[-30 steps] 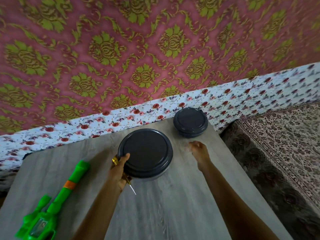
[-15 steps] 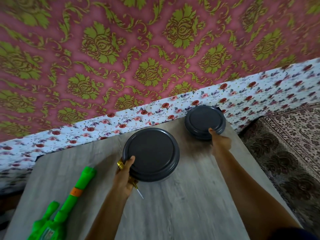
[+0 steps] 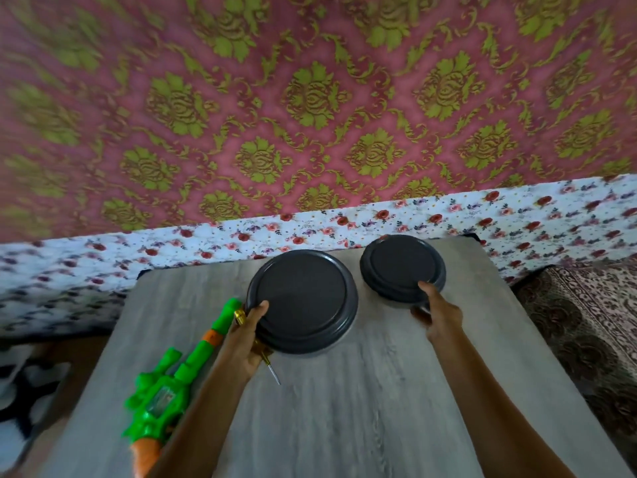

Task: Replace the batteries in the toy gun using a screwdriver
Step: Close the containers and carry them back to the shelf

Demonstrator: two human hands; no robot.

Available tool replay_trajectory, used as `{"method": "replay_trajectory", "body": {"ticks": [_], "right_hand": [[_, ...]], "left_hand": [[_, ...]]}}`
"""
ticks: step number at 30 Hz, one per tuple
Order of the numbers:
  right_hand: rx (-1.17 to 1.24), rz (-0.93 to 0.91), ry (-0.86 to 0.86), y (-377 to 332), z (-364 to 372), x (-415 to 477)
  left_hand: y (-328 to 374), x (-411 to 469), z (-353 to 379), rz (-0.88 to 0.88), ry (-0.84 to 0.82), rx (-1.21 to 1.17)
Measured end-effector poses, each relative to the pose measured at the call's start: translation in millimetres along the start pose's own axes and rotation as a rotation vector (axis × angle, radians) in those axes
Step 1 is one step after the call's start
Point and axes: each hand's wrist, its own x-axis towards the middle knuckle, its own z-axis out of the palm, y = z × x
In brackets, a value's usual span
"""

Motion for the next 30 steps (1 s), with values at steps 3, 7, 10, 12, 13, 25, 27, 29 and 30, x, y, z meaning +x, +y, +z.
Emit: {"method": "replay_trajectory", "body": {"ticks": [3,7,10,12,13,25,27,29,30], "right_hand": [[0.011,-0.015,-0.071,21,23,-42],[0.005,-0.010,-0.126,68,74,-102],[-0.009,0.021,-0.186,104,109,-134],[-0.024,0.047,-0.236,129,131,-155],[-0.030,0.050,-0.258,139,139,-163],[-0.373,0.049,-0.471,224,211,-230],[-0.435,0.047,-0.536,237,216,-243],[-0.455,0.048,-0.580,248,222,-257],[-0.473,0.061,-0.600,252,225,-271]], "left_hand": [[22,-6,-45,0.038,0.017,-0.028],[54,-6,-126,0.071,0.045,-0.126],[73,-9,-179,0.119,0.066,-0.148],[83,-13,-216,0.152,0.086,-0.178],[88,-16,-232,0.166,0.106,-0.185],[92,-77,-370,0.255,0.347,-0.307],[88,-92,-388,0.248,0.413,-0.311],[84,-104,-405,0.246,0.469,-0.322],[81,-109,-416,0.253,0.490,-0.332]]}}
